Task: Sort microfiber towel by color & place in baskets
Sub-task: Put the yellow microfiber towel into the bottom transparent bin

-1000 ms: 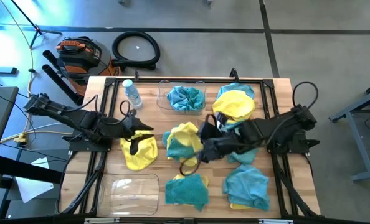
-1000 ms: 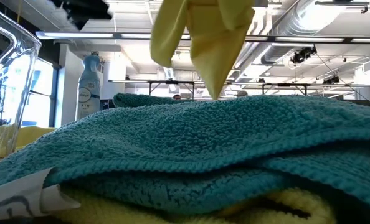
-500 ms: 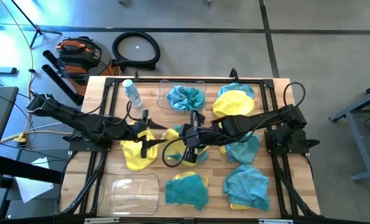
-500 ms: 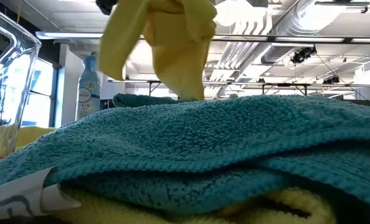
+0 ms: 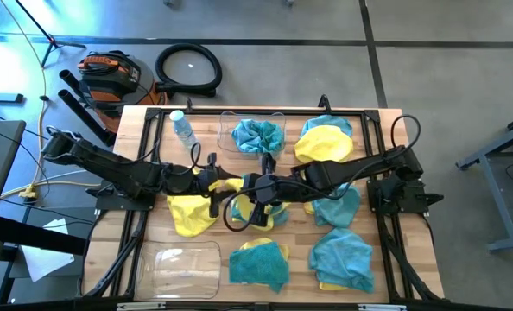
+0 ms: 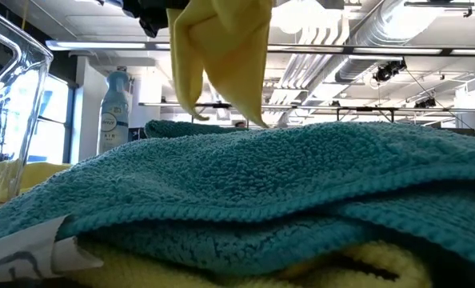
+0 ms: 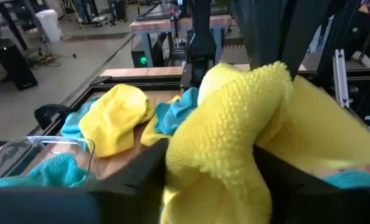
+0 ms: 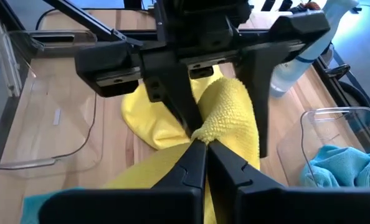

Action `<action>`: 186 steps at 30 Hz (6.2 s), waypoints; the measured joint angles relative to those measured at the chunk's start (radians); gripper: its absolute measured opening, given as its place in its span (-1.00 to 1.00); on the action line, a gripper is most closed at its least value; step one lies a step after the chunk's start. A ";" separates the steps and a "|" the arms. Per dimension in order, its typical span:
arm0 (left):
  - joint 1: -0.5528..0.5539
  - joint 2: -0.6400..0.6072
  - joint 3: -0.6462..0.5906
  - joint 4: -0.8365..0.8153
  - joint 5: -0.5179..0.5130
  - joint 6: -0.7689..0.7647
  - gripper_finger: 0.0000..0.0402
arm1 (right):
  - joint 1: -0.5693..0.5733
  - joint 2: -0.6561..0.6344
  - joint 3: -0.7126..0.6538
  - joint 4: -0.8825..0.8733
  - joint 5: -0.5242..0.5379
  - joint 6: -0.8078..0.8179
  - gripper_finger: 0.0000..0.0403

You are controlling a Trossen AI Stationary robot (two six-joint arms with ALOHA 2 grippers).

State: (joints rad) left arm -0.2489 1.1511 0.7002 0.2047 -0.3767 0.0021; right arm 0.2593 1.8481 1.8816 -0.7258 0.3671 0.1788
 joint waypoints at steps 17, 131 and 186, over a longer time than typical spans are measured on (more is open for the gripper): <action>-0.126 -0.119 0.165 -0.540 -0.146 -0.187 -0.99 | 0.035 -0.036 0.000 -0.446 0.150 0.244 -0.40; -0.697 0.714 0.753 -1.685 0.213 -1.257 -0.26 | 0.265 -0.347 -0.976 0.446 0.248 0.651 -0.38; -0.708 0.681 0.543 -1.145 0.197 -1.203 -1.00 | 0.265 -0.346 -0.976 0.446 0.276 0.653 -0.38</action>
State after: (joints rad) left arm -0.9568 1.8324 1.2435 -0.9402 -0.1797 -1.2014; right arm 0.5240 1.5017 0.9058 -0.2793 0.6434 0.8314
